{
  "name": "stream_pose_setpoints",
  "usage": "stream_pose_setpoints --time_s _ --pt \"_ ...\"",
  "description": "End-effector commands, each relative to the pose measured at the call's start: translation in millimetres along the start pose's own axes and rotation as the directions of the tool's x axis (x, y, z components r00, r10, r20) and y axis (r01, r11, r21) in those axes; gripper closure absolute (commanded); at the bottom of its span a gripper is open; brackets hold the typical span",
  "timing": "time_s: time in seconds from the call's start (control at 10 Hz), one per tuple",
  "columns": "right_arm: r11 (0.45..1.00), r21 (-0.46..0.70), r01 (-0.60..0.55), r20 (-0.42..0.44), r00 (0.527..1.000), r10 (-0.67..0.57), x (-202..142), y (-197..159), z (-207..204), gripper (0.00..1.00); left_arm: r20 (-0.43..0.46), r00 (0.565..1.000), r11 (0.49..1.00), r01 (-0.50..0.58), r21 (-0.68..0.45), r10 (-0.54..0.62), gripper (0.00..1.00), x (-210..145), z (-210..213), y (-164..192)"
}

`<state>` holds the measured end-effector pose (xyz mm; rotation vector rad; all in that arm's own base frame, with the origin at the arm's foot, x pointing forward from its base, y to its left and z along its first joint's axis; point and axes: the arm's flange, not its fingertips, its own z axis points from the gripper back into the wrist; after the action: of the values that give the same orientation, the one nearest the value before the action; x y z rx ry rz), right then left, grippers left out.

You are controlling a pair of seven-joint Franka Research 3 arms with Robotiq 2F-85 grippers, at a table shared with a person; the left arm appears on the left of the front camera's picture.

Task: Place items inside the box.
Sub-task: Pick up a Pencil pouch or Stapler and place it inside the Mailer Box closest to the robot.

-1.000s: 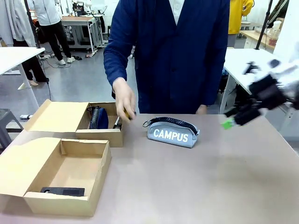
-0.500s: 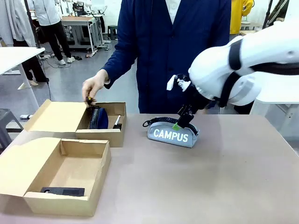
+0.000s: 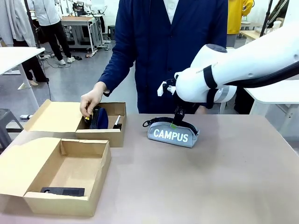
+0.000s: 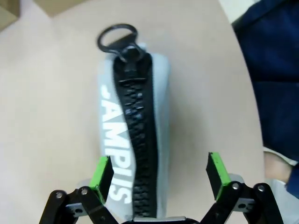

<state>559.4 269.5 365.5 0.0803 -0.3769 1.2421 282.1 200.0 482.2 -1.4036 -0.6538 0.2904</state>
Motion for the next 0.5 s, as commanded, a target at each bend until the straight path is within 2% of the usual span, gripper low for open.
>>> stream_pose_setpoints --time_s 0.0,0.4 --pt "0.999 0.03 0.021 -0.043 0.999 -0.02 11 -9 -14 0.0 0.0 1.0 1.0 0.013 -0.012 -0.013 0.0 -2 0 -2" --pt "0.992 0.123 0.013 -0.054 0.999 -0.006 3 -5 -25 0.0 0.0 1.0 1.0 0.013 -0.012 -0.013 0.0 -2 0 -2"
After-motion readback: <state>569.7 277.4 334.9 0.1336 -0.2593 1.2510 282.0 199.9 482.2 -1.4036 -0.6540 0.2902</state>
